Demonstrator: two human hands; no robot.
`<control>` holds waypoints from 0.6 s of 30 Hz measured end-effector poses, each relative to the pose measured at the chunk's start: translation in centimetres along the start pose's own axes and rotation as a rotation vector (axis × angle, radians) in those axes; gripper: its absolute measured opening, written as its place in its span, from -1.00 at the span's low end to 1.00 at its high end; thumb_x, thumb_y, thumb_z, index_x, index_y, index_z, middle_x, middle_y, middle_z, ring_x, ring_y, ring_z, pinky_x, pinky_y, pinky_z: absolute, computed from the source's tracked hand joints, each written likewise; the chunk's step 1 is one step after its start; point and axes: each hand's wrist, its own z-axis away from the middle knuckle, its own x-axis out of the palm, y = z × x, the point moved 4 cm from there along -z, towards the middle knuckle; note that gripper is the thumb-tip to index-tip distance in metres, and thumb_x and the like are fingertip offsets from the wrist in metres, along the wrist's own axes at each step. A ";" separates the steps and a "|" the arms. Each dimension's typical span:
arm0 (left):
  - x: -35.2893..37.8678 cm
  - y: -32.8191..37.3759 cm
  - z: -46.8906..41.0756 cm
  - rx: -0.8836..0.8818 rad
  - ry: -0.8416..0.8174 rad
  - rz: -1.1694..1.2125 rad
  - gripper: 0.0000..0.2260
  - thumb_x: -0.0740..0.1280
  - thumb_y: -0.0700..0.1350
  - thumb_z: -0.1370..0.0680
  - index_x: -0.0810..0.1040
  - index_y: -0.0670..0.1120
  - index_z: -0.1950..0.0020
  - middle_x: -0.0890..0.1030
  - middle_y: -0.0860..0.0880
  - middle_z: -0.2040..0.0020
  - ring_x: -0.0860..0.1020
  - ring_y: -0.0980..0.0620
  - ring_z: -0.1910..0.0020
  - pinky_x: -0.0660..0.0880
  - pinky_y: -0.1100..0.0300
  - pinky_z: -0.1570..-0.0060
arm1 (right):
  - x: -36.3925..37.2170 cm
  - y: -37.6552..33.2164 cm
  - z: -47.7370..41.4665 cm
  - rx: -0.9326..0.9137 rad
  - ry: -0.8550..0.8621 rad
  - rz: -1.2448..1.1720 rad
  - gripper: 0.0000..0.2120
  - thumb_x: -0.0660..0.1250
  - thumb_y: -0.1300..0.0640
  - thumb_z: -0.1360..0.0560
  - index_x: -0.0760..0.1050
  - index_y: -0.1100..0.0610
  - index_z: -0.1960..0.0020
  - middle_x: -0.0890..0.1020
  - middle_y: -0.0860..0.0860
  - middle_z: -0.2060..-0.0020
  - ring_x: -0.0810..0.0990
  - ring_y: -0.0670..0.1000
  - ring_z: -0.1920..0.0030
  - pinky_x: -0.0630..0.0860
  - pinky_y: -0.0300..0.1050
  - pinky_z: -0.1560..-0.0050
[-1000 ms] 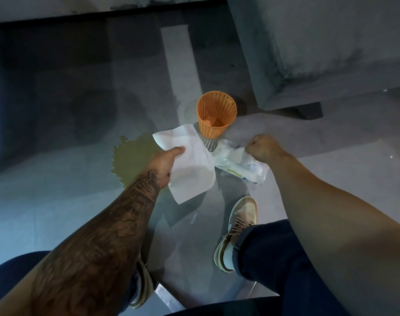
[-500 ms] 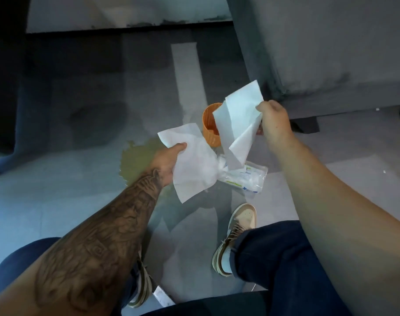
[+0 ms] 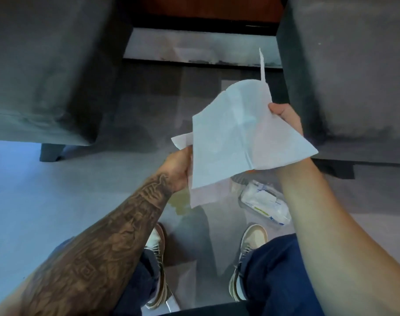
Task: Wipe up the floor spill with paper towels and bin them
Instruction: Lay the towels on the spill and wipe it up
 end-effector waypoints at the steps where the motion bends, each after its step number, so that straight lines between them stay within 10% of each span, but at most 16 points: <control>1: -0.5 0.4 0.1 0.025 -0.033 0.028 -0.51 0.39 -0.05 -0.54 0.45 -0.23 -0.42 0.50 -0.23 -0.39 0.46 -0.30 -0.37 0.33 -0.28 -0.41 | 0.6 0.5 -0.3 0.013 -0.002 0.017 -0.72 0.14 0.04 -0.59 0.59 0.11 0.09 0.66 0.01 0.32 0.66 0.02 0.36 0.56 -0.25 0.37; 5: -0.7 3.5 2.9 0.106 -0.038 0.167 -0.67 0.23 -0.12 -0.65 0.48 -0.22 -0.37 0.53 -0.24 -0.30 0.51 -0.28 -0.26 0.43 -0.25 -0.31 | 1.6 2.3 -1.9 0.072 0.100 0.221 -0.58 0.32 -0.04 -0.44 0.54 0.13 -0.24 0.71 0.09 0.00 0.71 0.12 0.14 0.60 -0.07 0.28; 8: -1.5 5.4 4.5 0.115 0.026 0.207 -0.53 0.13 0.24 -0.64 0.71 -0.04 -0.01 0.72 -0.07 0.01 0.68 -0.11 0.06 0.61 0.02 0.05 | 2.2 2.8 -3.0 0.045 0.122 0.367 -0.75 0.34 0.01 -0.49 0.56 0.11 -0.10 0.71 0.07 0.08 0.71 0.07 0.23 0.57 -0.16 0.32; 12: -3.0 6.5 5.2 0.148 0.022 0.164 -0.36 0.01 0.42 -0.57 0.69 0.01 -0.12 0.70 -0.06 -0.08 0.68 -0.08 0.06 0.63 0.04 0.06 | 4.0 3.6 -3.8 -0.020 0.103 0.487 -0.83 0.30 0.10 -0.55 0.54 0.12 -0.11 0.65 0.06 0.10 0.63 0.10 0.15 0.51 -0.26 0.38; 18: -4.0 6.5 4.7 0.123 0.003 0.072 -0.70 0.36 -0.15 -0.57 0.57 -0.16 -0.30 0.67 -0.15 -0.20 0.63 -0.20 -0.17 0.57 -0.15 -0.17 | 5.7 5.5 -5.2 -0.212 0.132 0.786 -0.73 0.41 0.09 -0.45 0.38 -0.01 -0.07 0.62 -0.01 -0.02 0.65 0.03 -0.01 0.61 -0.02 0.05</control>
